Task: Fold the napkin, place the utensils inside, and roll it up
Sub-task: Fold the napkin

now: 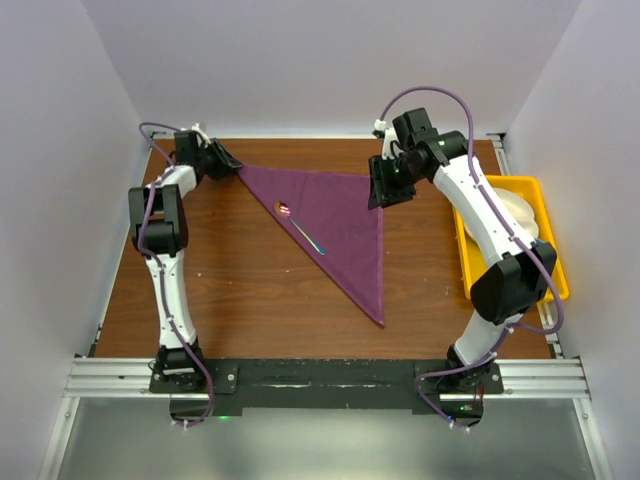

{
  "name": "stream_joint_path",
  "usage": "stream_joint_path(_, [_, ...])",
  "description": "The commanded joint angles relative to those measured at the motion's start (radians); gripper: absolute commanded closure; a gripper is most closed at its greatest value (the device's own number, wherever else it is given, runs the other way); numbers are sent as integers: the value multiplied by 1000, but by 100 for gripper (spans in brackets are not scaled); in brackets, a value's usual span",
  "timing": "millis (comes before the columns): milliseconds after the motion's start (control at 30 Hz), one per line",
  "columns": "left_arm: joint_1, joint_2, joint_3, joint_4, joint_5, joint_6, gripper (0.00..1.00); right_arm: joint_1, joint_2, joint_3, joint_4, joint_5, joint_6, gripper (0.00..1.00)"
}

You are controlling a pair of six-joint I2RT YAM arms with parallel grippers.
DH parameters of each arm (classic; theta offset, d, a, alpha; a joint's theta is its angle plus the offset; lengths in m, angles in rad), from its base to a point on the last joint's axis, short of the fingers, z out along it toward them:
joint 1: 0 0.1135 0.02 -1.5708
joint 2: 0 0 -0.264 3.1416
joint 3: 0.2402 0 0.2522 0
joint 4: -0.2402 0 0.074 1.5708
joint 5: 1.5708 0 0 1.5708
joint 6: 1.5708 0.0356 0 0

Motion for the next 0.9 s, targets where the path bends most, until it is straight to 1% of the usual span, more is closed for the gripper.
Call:
stream_joint_path(0, [8, 46, 35, 62, -6, 2, 63, -23, 16, 66, -24, -39, -8, 59])
stream_joint_path(100, [6, 57, 32, 72, -5, -10, 71, -29, 27, 74, -27, -45, -17, 59])
stream_joint_path(133, [6, 54, 32, 76, -3, -9, 75, -30, 28, 74, -27, -50, -20, 59])
stream_joint_path(200, [6, 37, 35, 82, 0, -1, 78, -32, 40, 74, -28, -56, -22, 59])
stream_joint_path(267, [5, 22, 49, 71, 6, 14, 85, -32, 40, 65, -25, -69, -25, 59])
stream_joint_path(300, [-3, -3, 50, 63, 8, 17, 87, -32, 39, 60, -18, -71, -23, 59])
stream_joint_path(400, [-26, -67, 35, 40, 5, 37, 97, -32, 22, 34, -5, -77, -22, 59])
stream_joint_path(500, [-66, -149, -15, 36, -21, 52, 99, -32, -6, -6, 10, -91, -19, 59])
stream_joint_path(600, [-110, -239, -113, 36, -46, 49, 100, -32, -50, -62, 41, -117, -2, 59])
stream_joint_path(667, [-175, -299, -149, 36, -60, 51, 100, -33, -78, -118, 68, -135, 15, 58])
stream_joint_path(700, [-192, -319, -182, -4, -75, 54, 100, -32, -110, -139, 79, -143, 21, 59])
stream_joint_path(733, [-208, -337, -199, -9, -81, 57, 100, -32, -124, -183, 90, -148, 27, 59])
stream_joint_path(867, [-285, -422, -299, -7, -66, 27, 100, -32, -217, -283, 157, -165, 64, 58])
